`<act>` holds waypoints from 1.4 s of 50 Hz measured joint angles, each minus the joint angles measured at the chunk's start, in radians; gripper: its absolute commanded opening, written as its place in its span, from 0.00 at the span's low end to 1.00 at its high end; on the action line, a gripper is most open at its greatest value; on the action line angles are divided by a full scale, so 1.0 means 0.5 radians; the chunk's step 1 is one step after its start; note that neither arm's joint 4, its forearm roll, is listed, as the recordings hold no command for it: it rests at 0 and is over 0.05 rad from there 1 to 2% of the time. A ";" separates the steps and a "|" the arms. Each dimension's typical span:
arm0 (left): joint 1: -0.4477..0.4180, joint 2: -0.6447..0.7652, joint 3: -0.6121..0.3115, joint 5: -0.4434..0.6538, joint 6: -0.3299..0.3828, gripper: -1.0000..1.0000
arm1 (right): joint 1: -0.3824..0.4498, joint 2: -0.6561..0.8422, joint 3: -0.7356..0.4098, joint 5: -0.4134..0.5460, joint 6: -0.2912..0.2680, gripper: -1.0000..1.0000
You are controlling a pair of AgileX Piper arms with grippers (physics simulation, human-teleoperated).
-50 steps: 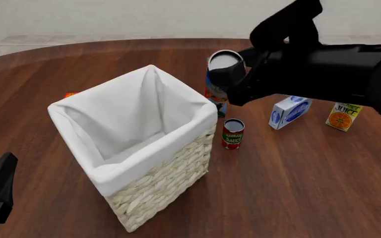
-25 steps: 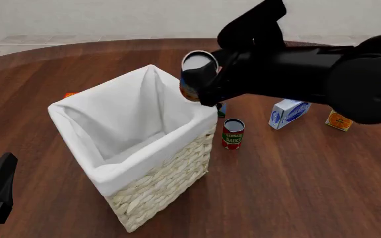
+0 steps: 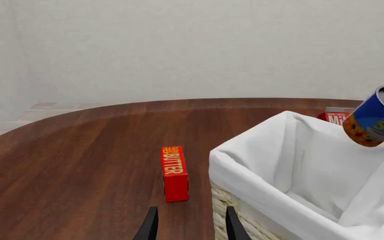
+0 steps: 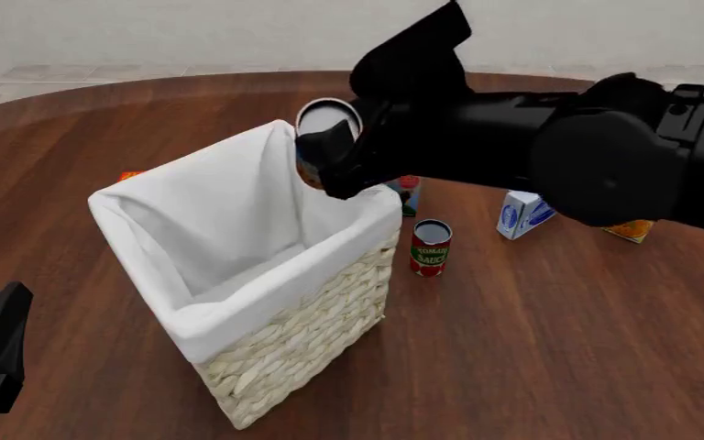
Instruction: Pick up the alphabet soup and the tomato sauce, and put them in the basket.
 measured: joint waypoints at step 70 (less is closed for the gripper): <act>0.000 0.000 0.000 0.000 0.000 1.00 | 0.170 0.394 -0.125 -0.125 0.091 0.00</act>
